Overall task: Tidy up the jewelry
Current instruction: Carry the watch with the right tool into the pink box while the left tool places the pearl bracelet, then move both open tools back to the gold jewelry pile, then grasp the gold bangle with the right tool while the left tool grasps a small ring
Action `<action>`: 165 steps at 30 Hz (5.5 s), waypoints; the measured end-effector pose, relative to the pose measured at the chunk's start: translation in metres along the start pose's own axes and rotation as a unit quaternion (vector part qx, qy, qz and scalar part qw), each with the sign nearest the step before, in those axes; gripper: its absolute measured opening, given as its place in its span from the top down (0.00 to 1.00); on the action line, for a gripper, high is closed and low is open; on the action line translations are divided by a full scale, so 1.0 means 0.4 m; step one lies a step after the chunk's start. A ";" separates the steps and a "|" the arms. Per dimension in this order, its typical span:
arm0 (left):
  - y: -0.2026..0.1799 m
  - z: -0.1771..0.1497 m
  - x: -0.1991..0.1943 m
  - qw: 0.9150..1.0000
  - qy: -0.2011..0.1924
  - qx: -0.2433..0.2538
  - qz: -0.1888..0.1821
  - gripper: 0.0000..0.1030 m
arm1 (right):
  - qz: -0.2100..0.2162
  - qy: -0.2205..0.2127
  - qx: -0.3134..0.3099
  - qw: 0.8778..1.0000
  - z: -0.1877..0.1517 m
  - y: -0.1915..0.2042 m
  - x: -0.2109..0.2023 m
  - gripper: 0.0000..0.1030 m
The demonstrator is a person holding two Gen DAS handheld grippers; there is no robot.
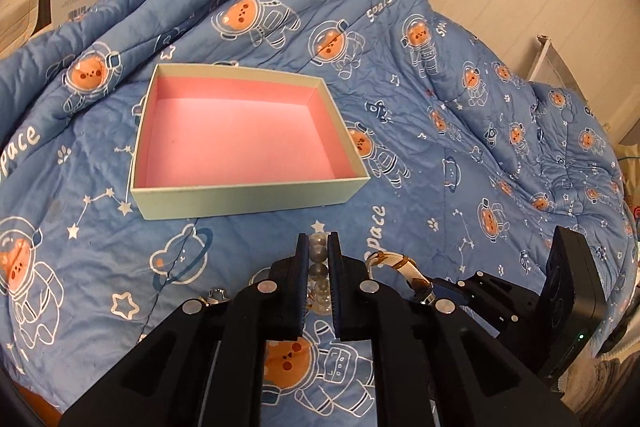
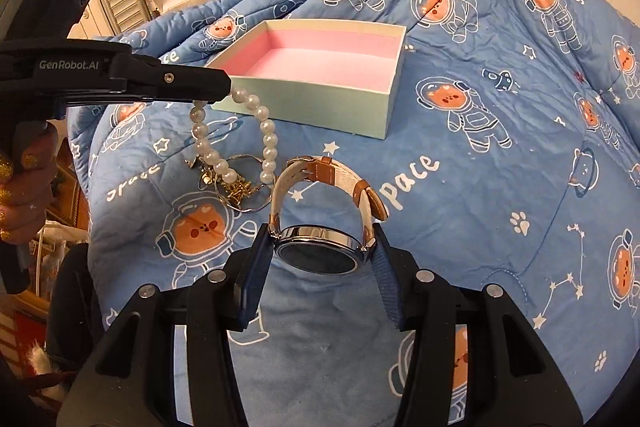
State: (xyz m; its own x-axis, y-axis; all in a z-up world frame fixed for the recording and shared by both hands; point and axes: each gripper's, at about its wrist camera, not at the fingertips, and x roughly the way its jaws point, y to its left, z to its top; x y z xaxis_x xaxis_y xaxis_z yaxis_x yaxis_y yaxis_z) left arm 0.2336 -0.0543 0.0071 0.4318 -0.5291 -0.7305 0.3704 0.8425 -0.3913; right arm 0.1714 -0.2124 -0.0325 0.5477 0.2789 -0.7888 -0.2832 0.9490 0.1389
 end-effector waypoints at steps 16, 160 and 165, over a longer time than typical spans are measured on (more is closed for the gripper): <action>-0.001 0.171 -0.043 0.996 -0.046 0.043 0.062 0.91 | 0.015 -0.031 -0.024 0.999 0.195 -0.031 -0.024 0.52; 0.081 -0.185 0.082 0.993 -0.035 0.037 0.109 0.80 | 0.081 0.004 -0.043 0.996 0.050 0.013 0.098 0.52; 0.082 -0.190 0.076 0.993 -0.038 0.034 0.104 0.81 | 0.081 0.005 -0.038 0.996 0.041 0.012 0.099 0.52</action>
State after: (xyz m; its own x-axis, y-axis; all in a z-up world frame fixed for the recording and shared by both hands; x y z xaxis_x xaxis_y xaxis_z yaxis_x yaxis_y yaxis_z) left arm 0.1965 -0.0349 -0.0704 0.5656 -0.3519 -0.7459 0.3199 0.9272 -0.1948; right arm 0.2048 -0.1943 -0.0533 0.4823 0.4259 -0.7655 -0.4268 0.8774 0.2193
